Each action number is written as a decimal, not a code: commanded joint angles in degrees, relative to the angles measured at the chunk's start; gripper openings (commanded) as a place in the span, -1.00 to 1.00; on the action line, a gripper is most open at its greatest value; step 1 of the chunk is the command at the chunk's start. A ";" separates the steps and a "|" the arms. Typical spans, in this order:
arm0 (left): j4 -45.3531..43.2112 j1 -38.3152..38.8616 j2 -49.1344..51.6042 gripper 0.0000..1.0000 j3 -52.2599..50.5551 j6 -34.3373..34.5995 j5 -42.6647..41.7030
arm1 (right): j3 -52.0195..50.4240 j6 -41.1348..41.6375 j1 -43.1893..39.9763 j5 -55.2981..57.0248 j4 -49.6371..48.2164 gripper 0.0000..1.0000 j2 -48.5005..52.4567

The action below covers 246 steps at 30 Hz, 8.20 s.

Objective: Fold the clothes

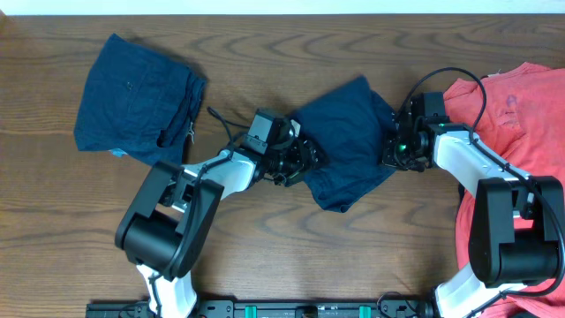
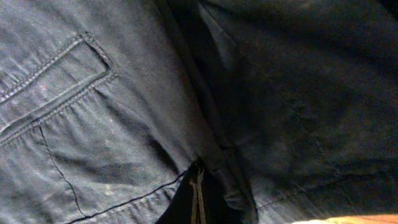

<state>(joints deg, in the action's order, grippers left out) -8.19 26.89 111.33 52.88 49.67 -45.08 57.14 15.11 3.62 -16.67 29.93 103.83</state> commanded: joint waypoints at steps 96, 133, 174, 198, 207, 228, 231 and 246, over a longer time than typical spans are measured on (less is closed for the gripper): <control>26.05 -43.85 -20.65 -0.88 27.71 -27.54 8.31 | 1.27 6.12 3.30 -0.26 14.21 -0.89 -36.63; 49.27 -58.12 -29.57 -0.80 27.58 -37.20 16.63 | 1.27 6.10 3.17 0.24 14.40 -0.86 -36.63; 54.66 -37.38 -51.93 0.66 27.74 -63.08 17.33 | 1.31 -1.07 11.89 3.43 16.22 -0.27 -58.66; 70.36 -37.20 -65.37 0.96 27.71 -62.71 22.45 | 1.31 -0.74 11.78 4.42 28.72 0.99 -65.72; 70.36 -37.20 -65.37 0.96 27.71 -62.71 22.45 | 1.31 2.95 11.78 2.16 28.81 0.98 -65.75; 70.36 -37.20 -65.37 0.95 27.71 -62.71 22.45 | -3.69 -5.38 6.91 26.45 15.91 0.98 -74.36; 70.36 -37.20 -65.37 0.96 27.71 -62.71 22.45 | -9.55 -10.88 2.36 19.71 11.08 0.99 -80.21; 70.36 -37.20 -65.37 0.96 27.71 -62.71 22.45 | -40.89 -16.26 -5.05 9.11 -3.39 0.99 -103.69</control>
<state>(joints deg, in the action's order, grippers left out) 62.17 -10.44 45.95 80.34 -12.29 -23.11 19.53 0.30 -0.91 -6.22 28.60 3.07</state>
